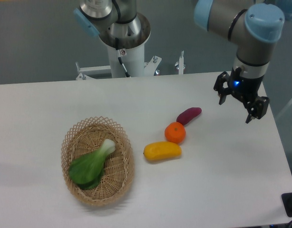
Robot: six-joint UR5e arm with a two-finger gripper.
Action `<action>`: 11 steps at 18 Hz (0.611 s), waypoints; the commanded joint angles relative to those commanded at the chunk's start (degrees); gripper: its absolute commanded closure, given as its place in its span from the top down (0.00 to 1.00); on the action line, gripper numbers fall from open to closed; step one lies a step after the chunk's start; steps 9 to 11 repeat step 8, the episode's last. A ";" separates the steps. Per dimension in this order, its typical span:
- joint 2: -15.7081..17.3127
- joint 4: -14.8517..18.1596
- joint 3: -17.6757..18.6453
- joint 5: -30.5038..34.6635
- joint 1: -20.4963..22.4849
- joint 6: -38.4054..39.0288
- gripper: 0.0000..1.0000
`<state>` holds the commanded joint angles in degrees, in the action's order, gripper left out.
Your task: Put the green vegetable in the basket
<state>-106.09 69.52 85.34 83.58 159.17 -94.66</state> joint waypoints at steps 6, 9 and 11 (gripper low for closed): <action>0.44 -0.09 -0.09 -0.44 -0.18 0.70 0.99; 0.44 -0.09 -0.09 -0.44 -0.18 0.79 0.99; 0.44 -0.09 -0.09 -0.44 -0.18 0.79 0.99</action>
